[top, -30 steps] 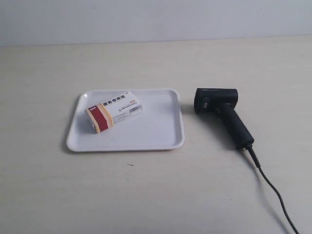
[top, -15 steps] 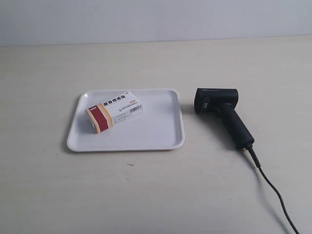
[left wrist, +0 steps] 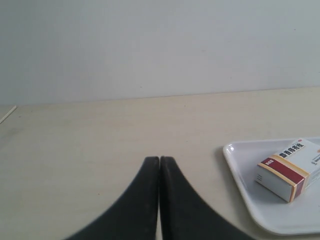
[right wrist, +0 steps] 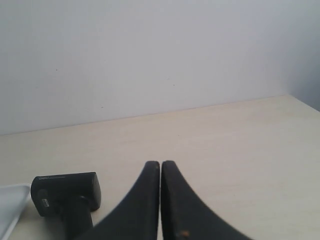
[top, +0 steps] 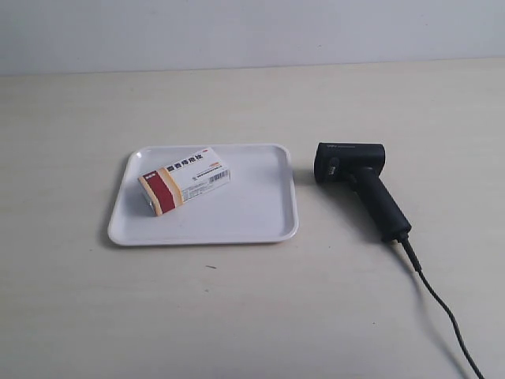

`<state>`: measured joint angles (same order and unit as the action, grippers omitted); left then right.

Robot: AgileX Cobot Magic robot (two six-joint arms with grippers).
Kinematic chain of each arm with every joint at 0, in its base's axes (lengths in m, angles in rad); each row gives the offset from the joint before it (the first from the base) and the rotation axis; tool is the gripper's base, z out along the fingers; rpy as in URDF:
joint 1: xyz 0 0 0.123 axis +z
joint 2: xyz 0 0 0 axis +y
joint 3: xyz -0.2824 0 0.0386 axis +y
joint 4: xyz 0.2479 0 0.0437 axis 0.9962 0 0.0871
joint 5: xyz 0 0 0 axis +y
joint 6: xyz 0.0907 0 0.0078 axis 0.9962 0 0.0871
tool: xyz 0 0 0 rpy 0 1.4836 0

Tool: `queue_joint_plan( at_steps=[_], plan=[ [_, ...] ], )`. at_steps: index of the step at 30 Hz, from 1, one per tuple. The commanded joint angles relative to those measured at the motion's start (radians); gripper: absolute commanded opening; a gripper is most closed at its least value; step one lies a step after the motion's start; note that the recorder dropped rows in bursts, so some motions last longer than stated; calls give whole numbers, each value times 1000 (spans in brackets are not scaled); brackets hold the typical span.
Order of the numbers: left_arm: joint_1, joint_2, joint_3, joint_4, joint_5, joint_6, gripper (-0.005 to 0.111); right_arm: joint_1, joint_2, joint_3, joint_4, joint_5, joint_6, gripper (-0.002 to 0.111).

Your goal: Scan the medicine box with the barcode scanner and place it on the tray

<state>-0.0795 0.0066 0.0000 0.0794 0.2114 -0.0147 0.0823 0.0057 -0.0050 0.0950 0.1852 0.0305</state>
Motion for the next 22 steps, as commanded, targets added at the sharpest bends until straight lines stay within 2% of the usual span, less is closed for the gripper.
queue_joint_plan(
  at_steps=[1,22],
  plan=[
    [4,-7,0,4,-1,-5,3,-6,-6,5,2,1,-3,1],
    [4,-7,0,4,-1,-5,3,-6,-6,5,2,-8,-3,1]
  ],
)
